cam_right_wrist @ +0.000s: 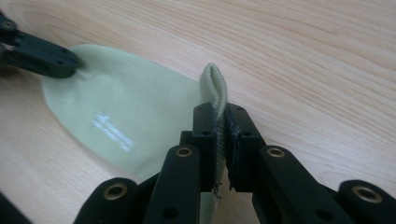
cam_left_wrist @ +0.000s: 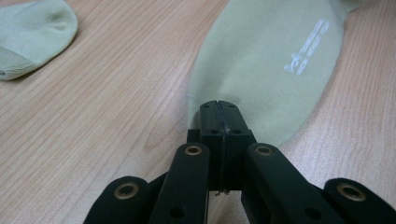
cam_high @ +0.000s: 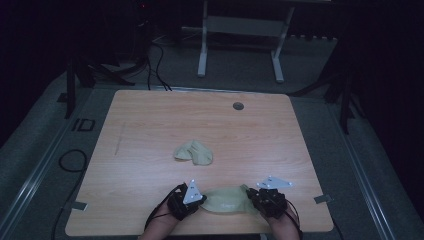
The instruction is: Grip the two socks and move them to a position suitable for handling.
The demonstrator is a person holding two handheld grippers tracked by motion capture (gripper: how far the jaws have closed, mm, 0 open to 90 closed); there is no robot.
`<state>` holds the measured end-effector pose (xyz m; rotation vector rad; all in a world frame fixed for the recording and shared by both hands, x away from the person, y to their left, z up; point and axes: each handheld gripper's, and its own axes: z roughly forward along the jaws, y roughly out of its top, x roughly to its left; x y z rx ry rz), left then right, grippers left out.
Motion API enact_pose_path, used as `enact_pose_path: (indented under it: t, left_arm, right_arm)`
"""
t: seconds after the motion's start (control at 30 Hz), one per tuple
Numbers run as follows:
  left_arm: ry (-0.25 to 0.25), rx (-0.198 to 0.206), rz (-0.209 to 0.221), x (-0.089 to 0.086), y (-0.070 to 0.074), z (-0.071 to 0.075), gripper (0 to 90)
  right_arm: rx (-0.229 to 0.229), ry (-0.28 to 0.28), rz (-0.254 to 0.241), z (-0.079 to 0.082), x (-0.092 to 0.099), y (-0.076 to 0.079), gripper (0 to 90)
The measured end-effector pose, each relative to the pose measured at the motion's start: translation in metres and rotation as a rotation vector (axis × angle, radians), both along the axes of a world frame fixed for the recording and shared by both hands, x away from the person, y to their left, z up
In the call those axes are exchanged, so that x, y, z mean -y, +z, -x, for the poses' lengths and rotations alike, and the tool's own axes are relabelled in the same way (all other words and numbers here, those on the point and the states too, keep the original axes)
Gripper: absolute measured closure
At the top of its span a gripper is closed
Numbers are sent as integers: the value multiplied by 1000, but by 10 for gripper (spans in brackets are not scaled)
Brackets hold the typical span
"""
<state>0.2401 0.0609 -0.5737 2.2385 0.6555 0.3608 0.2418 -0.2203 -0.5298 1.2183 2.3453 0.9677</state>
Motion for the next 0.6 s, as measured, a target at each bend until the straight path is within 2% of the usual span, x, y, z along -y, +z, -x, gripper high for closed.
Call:
enact_pose_path:
  t: [0.1, 0.27, 0.3, 0.43, 0.6]
  left_arm:
    - [0, -7, 8, 0, 0, -1, 893]
    - [-5, 1, 4, 1, 0, -2, 893]
    - [-5, 1, 3, 1, 0, -3, 893]
    - [-7, 4, 5, 1, -1, -3, 893]
    - [-5, 2, 6, 1, 0, -4, 893]
  right_arm:
    - [-2, -25, -15, -2, 6, -3, 828]
    - [-3, -45, -13, -6, 8, -5, 723]
    - [1, -46, -13, -6, 8, -4, 726]
    - [9, -23, 11, -6, 5, -3, 843]
    - [-18, -10, 49, -13, -1, -16, 884]
